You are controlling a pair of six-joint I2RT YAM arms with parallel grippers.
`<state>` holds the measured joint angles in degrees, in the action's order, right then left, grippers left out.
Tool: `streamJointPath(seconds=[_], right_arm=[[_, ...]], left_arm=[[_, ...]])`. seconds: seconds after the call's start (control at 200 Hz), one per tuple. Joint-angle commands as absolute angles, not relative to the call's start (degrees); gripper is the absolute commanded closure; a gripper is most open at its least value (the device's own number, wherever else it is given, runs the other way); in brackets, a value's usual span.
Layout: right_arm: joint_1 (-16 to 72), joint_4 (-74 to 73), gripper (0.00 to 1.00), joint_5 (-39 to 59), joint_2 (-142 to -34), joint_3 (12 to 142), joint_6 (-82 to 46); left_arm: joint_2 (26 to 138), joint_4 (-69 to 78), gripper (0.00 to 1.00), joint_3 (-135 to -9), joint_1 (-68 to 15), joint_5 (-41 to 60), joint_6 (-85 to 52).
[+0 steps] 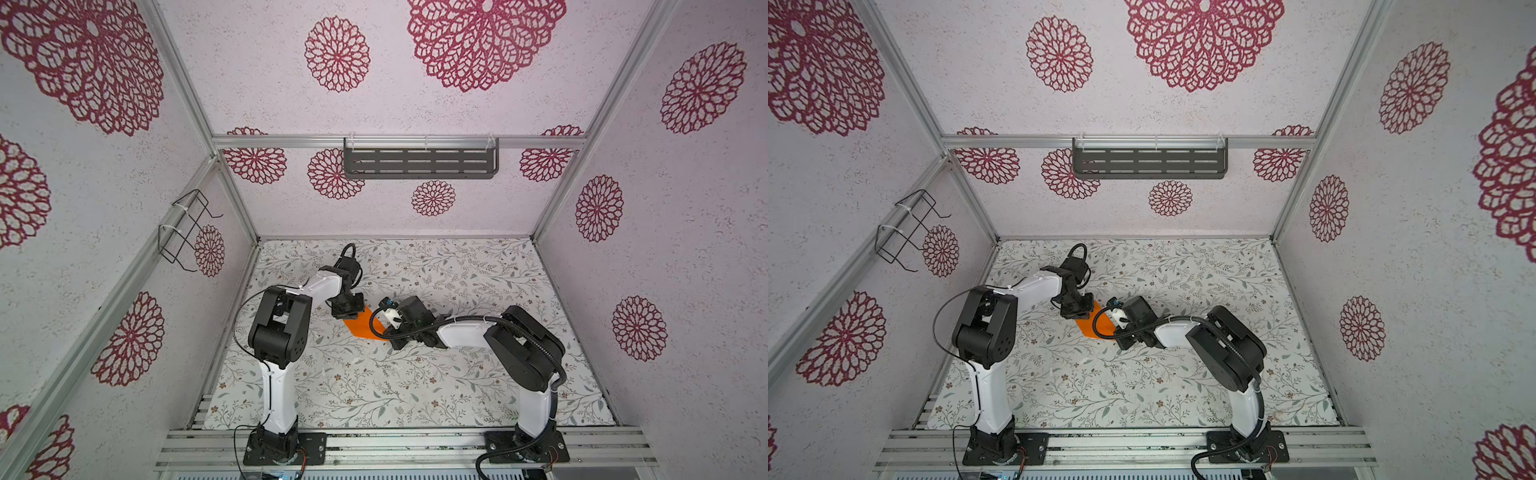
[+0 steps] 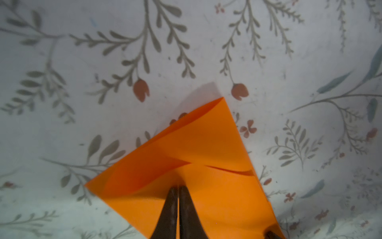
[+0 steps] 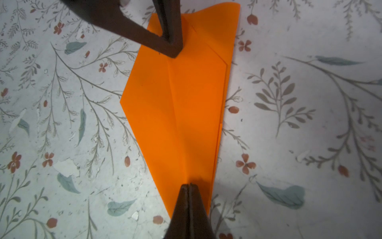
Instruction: Fold a paper plane with a square sheet of paper (pick it up from the middle)
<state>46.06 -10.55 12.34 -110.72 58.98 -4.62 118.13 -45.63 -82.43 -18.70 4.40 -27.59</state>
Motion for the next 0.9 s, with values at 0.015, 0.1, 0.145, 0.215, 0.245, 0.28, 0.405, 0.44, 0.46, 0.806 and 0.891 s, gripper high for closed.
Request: streamJointPath(seconds=[0.015, 0.1, 0.145, 0.215, 0.245, 0.28, 0.405, 0.44, 0.46, 0.806, 0.891], right_arm=[[45.8, -4.6, 0.98, 10.9, -112.4, 56.7, -5.4], [45.8, -4.7, 0.98, 10.9, -112.5, 56.7, -5.4], [45.8, -4.7, 0.98, 11.0, -112.5, 56.7, -5.4], [45.8, -4.7, 0.98, 11.1, -112.4, 56.7, -5.4], [45.8, -4.7, 0.98, 11.0, -112.5, 56.7, -5.4], [45.8, -4.7, 0.98, 10.9, -112.4, 56.7, -5.5], [45.8, -4.9, 0.98, 10.9, -112.3, 56.4, -5.5], [45.8, -4.8, 0.98, 10.9, -112.4, 56.5, -5.5], [45.8, -4.8, 0.98, 11.0, -112.5, 56.5, -5.5], [45.7, -5.4, 0.98, 11.3, -112.4, 56.3, -6.0], [45.6, -5.5, 0.98, 11.3, -112.3, 56.3, -6.4]], left_arm=[[120.3, -49.4, 0.91, -83.6, -18.3, -2.8, -25.3], [120.8, -49.7, 0.91, -84.4, -18.3, -4.1, -24.8], [121.3, -49.9, 0.91, -85.0, -18.3, -4.7, -24.6], [122.1, -49.9, 0.91, -85.7, -18.3, -5.4, -24.2], [122.5, -50.1, 0.91, -86.1, -18.3, -5.9, -24.1], [122.9, -50.3, 0.91, -86.3, -18.2, -6.6, -24.2], [123.7, -50.5, 0.91, -87.0, -17.7, -8.5, -23.9], [124.0, -50.8, 0.92, -87.5, -17.6, -9.0, -23.8], [124.3, -51.0, 0.92, -87.7, -17.4, -9.4, -23.8], [121.5, -53.5, 0.92, -92.3, -15.1, -8.7, -24.0], [116.9, -52.0, 0.91, -93.0, -15.1, -5.0, -24.7]])
